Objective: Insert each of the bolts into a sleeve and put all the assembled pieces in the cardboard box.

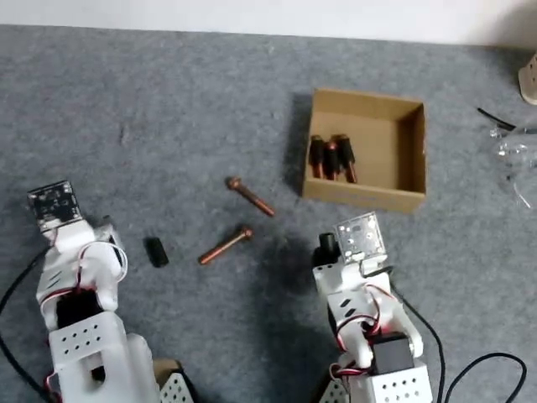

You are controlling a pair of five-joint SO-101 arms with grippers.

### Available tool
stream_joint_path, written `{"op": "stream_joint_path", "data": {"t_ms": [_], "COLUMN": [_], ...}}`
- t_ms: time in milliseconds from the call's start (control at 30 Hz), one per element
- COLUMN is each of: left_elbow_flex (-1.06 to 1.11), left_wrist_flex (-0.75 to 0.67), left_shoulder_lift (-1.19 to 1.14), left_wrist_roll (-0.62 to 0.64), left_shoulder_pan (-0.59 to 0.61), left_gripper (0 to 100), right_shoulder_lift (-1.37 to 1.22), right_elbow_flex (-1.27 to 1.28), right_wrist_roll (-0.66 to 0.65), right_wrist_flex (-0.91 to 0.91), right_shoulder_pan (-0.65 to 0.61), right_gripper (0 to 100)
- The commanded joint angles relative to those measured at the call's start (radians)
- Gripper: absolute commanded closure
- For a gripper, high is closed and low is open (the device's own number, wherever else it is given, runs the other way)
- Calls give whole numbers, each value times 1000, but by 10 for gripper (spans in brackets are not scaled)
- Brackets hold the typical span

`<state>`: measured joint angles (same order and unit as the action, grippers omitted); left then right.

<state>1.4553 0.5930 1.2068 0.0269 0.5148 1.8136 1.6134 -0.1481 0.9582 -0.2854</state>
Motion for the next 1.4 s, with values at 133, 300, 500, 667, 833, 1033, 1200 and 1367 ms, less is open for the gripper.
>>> {"op": "stream_joint_path", "data": {"t_ms": [133,300,500,667,833,1033,1200,1367], "left_elbow_flex": [21,-77,-369,-565,-677,-728,-782,-852], "left_wrist_flex": [-17,95,334,431,411,235,176,176], "left_shoulder_lift": [21,21,-1,-168,-394,-573,-702,-816], "left_wrist_roll": [-138,-235,-238,-262,-242,17,221,367], "left_shoulder_pan": [-216,-275,-358,-501,-544,-555,-558,-639], "left_gripper": [836,832,832,832,832,832,832,799], "right_shoulder_lift": [10,10,10,10,10,10,10,8], "right_elbow_flex": [2,61,65,67,67,74,74,74], "right_wrist_roll": [14,14,14,14,14,14,12,11], "right_wrist_flex": [-68,-134,-134,-134,-134,-174,-174,-174], "right_shoulder_pan": [84,108,102,102,102,102,102,102], "right_gripper": [994,994,994,994,994,994,994,994]}}
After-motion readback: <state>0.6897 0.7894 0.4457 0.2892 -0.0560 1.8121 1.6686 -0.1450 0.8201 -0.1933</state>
